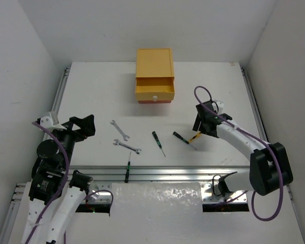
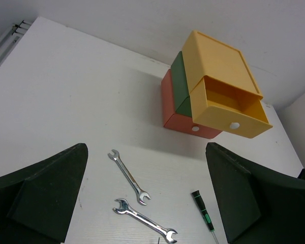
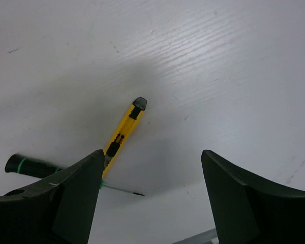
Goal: Sort the tools into containers
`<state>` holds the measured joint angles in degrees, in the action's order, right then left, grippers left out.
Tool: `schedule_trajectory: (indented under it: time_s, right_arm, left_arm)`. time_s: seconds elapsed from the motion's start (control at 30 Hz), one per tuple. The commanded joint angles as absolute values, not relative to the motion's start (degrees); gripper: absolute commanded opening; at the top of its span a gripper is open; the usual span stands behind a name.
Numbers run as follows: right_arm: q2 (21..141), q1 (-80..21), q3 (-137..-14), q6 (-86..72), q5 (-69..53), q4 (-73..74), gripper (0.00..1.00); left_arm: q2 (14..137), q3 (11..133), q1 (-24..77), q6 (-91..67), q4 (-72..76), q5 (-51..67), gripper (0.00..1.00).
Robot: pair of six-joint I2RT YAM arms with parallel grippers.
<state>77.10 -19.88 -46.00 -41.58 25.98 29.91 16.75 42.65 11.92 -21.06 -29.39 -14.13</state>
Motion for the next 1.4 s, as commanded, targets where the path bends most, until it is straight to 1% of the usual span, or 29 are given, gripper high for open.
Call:
schedule_trajectory:
  time_s: [0.0, 0.2, 0.33, 0.4, 0.47, 0.57, 0.63, 0.67, 0.77, 0.8, 0.87, 0.9, 1.0, 1.07, 1.2, 1.23, 1.3, 1.37]
  right_arm:
    - [78.9, -20.1, -44.8, -52.5, 27.9, 21.9, 0.77]
    - [87.3, -20.0, -46.4, -56.2, 26.8, 19.6, 0.70]
    - [90.2, -20.1, -47.5, -58.5, 26.4, 20.3, 0.66]
    - [90.6, -20.2, -46.1, -60.6, 26.2, 20.0, 0.63]
    - [90.0, -20.3, -43.6, -62.8, 26.1, 18.6, 0.58]
    - [90.7, -20.3, -42.3, -64.5, 26.0, 17.8, 0.44]
    - [91.7, -20.3, -42.5, -64.9, 25.8, 18.3, 0.43]
    - [92.5, -20.3, -42.6, -65.5, 25.8, 18.5, 0.40]
    - [93.2, -20.2, -41.9, -66.2, 25.2, 17.3, 0.39]
    - [93.8, -20.2, -41.7, -66.2, 24.9, 17.1, 0.37]
    - [94.4, -20.2, -42.2, -66.6, 24.8, 17.2, 0.28]
    - [94.5, -20.1, -42.3, -66.7, 24.7, 17.4, 0.22]
    - [93.5, -20.2, -42.4, -67.3, 25.0, 17.3, 0.19]
    - [91.4, -20.2, -43.1, -66.9, 25.7, 18.0, 0.13]
    - [86.3, -20.2, -45.9, -64.7, 29.1, 21.8, 0.11]
    - [83.3, -20.2, -46.4, -64.0, 30.0, 22.2, 0.10]
    - [79.6, -20.2, -46.3, -59.7, 30.1, 21.0, 0.09]
    - [74.2, -20.3, -45.1, -52.7, 26.1, 16.4, 0.06]
  left_arm:
    - [16.3, 42.6, 11.3, -20.9, -27.3, -14.1, 1.00]
    - [16.8, 42.7, 11.4, -20.8, -27.3, -13.8, 1.00]
    - [16.6, 42.7, 11.4, -20.8, -27.3, -13.8, 1.00]
    - [16.4, 42.7, 11.5, -20.8, -27.3, -13.8, 1.00]
    - [16.3, 42.6, 11.4, -20.8, -27.2, -13.7, 1.00]
    - [16.2, 42.6, 11.4, -20.8, -27.2, -13.5, 1.00]
    - [16.3, 42.6, 11.4, -20.8, -27.3, -13.5, 1.00]
    - [16.3, 42.6, 11.4, -20.8, -27.2, -13.5, 1.00]
    - [16.0, 42.6, 11.5, -20.8, -27.3, -13.8, 1.00]
    - [15.9, 42.6, 11.6, -20.8, -27.3, -13.8, 1.00]
    - [15.8, 42.6, 11.6, -20.8, -27.3, -13.9, 1.00]
    - [16.0, 42.6, 11.5, -20.8, -27.3, -14.0, 1.00]
    - [16.0, 42.6, 11.9, -20.9, -27.4, -14.1, 1.00]
    - [16.3, 42.7, 12.1, -20.9, -27.5, -14.2, 1.00]
    - [16.4, 42.7, 12.7, -21.0, -27.7, -14.7, 1.00]
    - [16.3, 42.8, 12.8, -21.0, -27.7, -14.9, 1.00]
    - [16.3, 42.7, 13.0, -21.1, -27.8, -14.9, 1.00]
    - [16.3, 42.7, 13.0, -21.2, -27.8, -15.0, 1.00]
